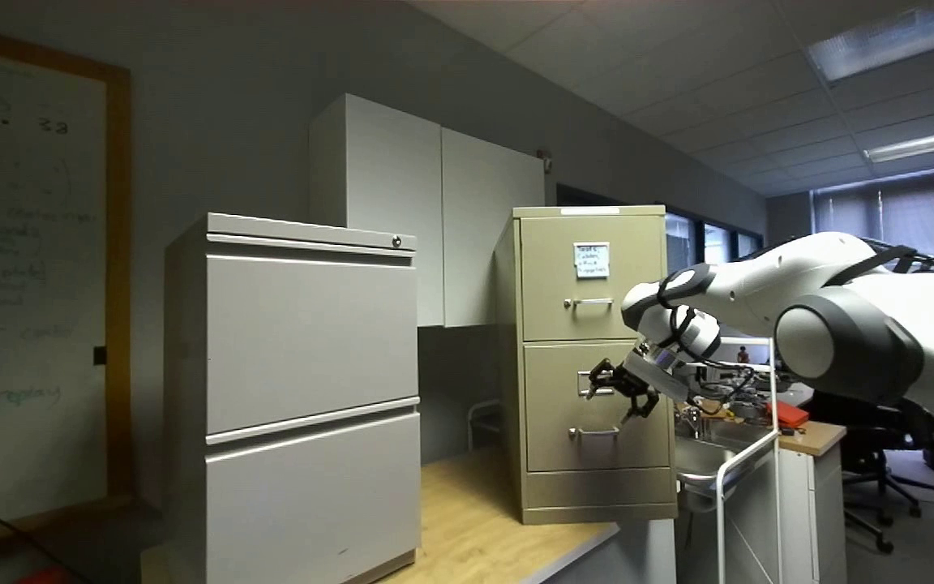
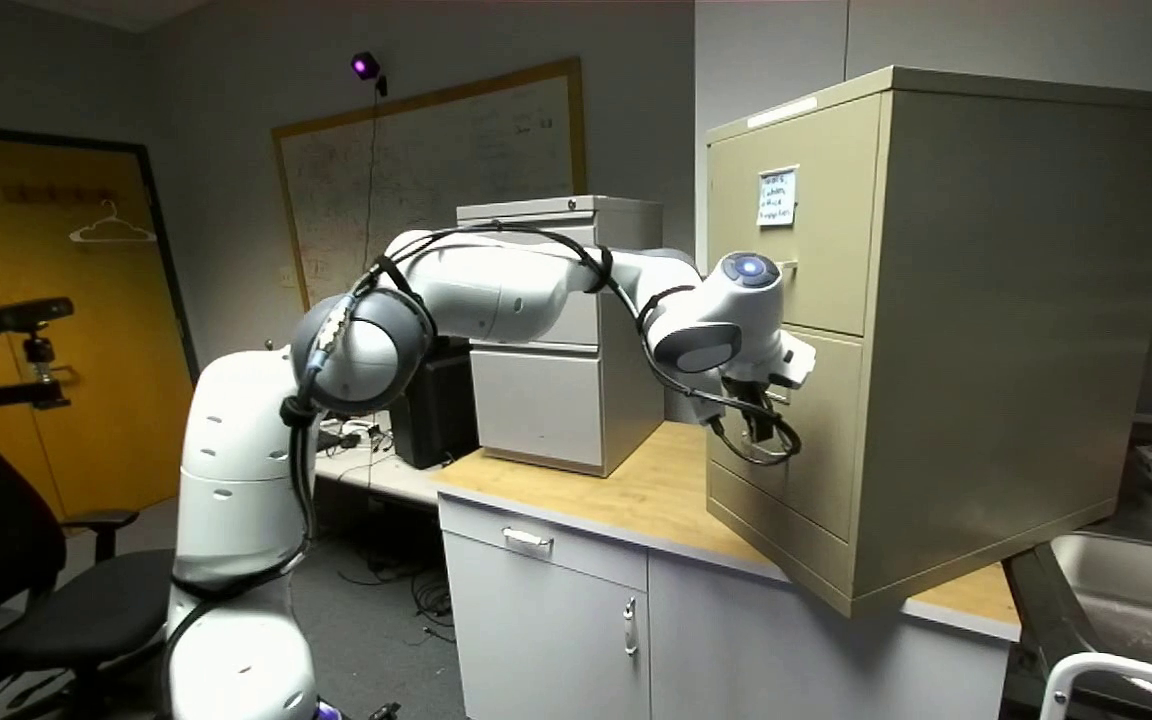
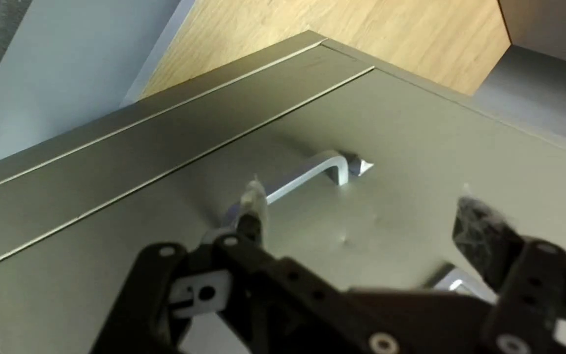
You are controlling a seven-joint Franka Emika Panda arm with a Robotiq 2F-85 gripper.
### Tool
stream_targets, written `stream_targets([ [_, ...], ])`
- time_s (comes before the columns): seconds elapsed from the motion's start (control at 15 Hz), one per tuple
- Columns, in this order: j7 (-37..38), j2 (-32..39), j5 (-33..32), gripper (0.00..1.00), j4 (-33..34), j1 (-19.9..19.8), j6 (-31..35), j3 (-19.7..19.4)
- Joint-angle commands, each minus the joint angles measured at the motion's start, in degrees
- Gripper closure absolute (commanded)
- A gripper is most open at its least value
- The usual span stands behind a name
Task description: Open the bottom drawer of the beige file cabinet
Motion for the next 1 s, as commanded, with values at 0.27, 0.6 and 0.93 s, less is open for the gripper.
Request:
stream_targets([
  [0.27, 2.5, 10.8, 2.4, 0.0, 10.7, -6.2, -4.4, 3.8],
  [0.6, 4.3, 15.2, 1.8, 0.0, 13.8, -8.9, -6.4, 4.4],
  [0.93, 6.2, 16.3, 0.6, 0.41, 15.5, -9.5, -8.2, 4.6],
])
